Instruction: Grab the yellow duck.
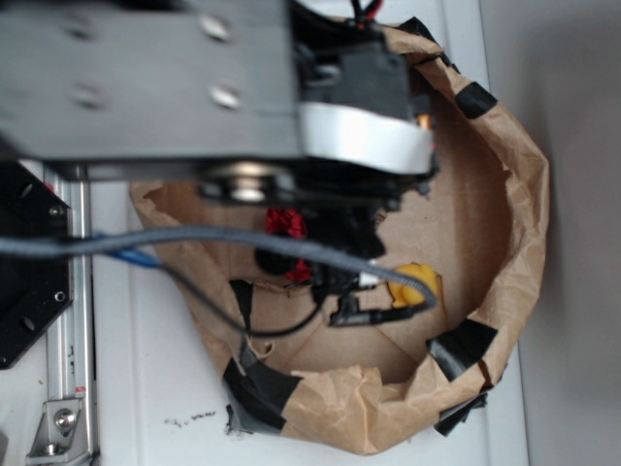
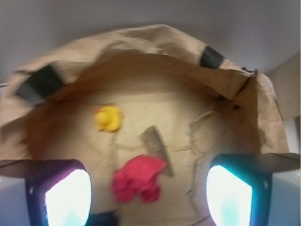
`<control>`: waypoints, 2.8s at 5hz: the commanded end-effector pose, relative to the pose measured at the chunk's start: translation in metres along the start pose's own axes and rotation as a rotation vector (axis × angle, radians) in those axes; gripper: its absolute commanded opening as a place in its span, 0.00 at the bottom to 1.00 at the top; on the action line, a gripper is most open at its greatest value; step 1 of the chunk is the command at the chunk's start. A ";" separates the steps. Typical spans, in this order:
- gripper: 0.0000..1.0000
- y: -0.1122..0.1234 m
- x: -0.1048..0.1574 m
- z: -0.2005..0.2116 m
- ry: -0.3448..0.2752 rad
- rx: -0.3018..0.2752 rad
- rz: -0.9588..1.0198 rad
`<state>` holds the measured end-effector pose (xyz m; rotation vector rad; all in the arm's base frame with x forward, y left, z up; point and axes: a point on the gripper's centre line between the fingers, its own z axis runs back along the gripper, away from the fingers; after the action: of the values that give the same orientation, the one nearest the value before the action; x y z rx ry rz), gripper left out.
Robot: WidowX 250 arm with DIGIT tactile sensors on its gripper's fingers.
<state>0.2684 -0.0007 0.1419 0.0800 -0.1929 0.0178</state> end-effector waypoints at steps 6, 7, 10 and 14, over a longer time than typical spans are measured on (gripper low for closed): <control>1.00 -0.021 0.018 -0.065 -0.030 0.039 0.193; 1.00 -0.021 0.022 -0.071 -0.037 0.030 0.218; 1.00 -0.009 0.030 -0.057 -0.140 -0.052 0.308; 1.00 -0.030 0.031 -0.067 -0.089 -0.175 0.216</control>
<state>0.3035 -0.0242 0.0662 -0.1018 -0.2391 0.2269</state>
